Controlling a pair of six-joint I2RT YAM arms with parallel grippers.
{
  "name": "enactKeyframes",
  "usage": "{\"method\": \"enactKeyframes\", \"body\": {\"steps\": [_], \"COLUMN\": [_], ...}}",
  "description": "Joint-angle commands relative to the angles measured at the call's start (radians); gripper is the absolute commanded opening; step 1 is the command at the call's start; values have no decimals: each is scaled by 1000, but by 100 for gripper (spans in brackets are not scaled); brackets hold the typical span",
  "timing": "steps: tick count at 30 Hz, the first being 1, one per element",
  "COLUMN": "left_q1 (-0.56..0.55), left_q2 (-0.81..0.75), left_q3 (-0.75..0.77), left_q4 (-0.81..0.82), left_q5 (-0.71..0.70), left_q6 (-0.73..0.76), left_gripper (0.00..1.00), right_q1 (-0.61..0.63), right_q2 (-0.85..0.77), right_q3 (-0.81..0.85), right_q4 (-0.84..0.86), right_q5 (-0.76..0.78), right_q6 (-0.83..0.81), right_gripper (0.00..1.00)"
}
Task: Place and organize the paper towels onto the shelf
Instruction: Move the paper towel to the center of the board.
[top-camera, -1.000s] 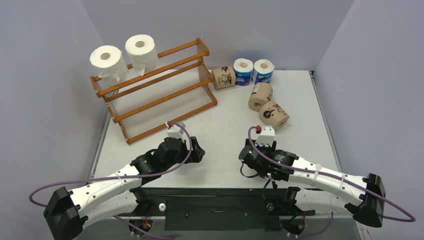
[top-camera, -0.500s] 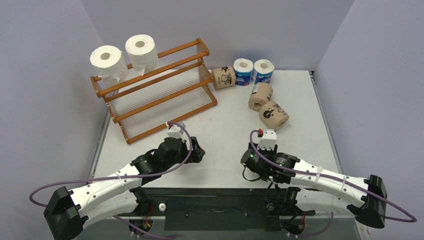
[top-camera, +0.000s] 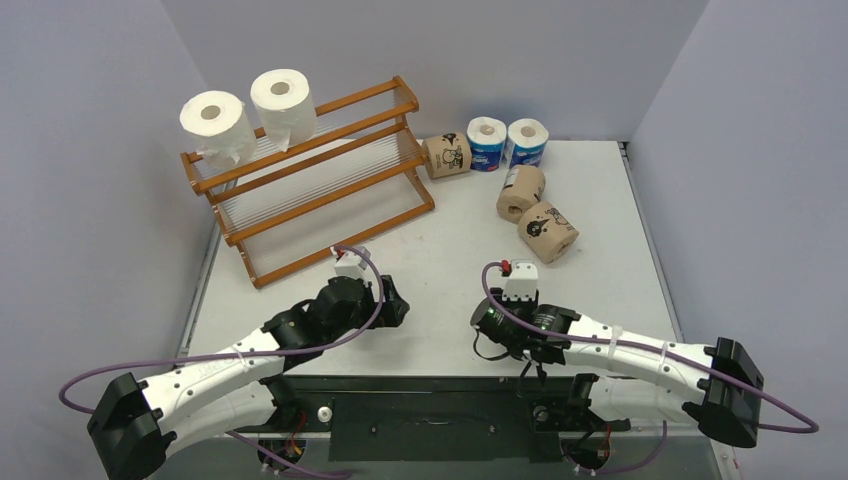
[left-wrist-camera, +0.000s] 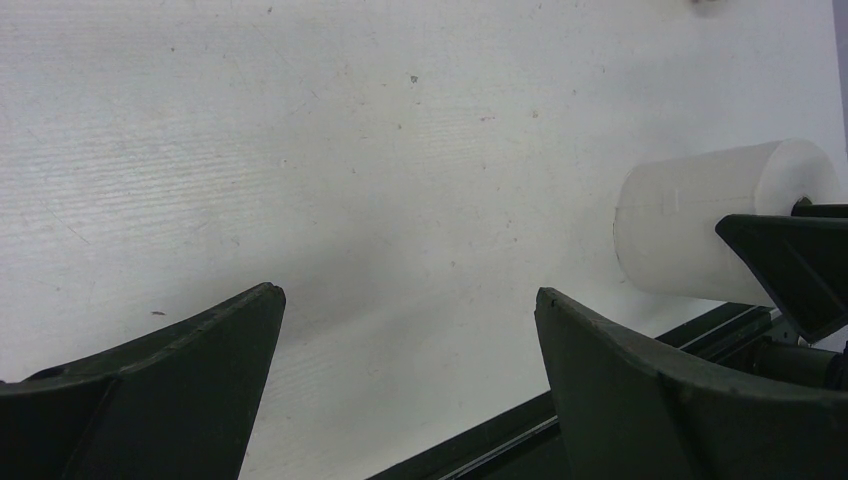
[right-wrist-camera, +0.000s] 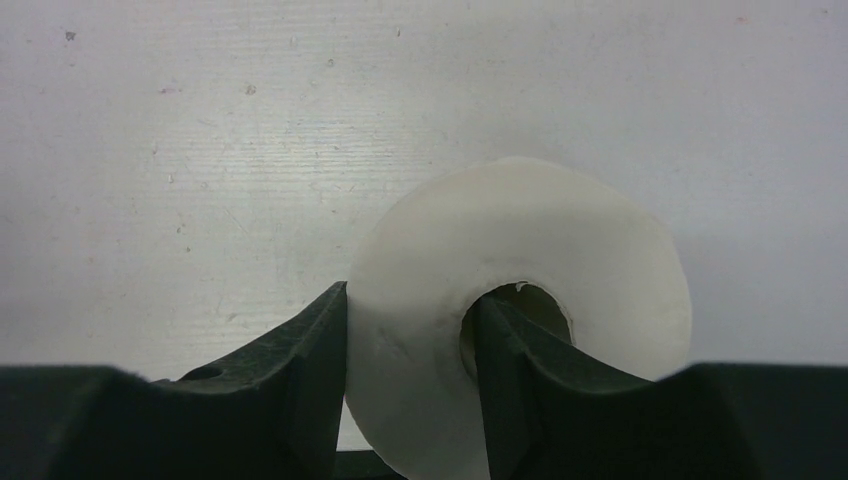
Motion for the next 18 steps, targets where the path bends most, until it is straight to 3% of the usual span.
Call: {"method": "enactKeyframes", "body": {"steps": [1,11,18], "left_q1": [-2,-1,6], "left_q2": [-27,-131,-273], "left_q3": [4,23,37], "left_q4": [15,-110,-231], "left_q5": [-3,-141,-321], "left_q6": [-2,10,-36], "left_gripper": [96,96,96], "right_q1": [3,49,-1], "right_q2": [21,176,381], "right_q3": [29,307,480], "right_q4": [62,34,150], "right_q5": [-23,29,-32], "right_q6": [-17,-170,-279], "right_gripper": [35,29,29]}}
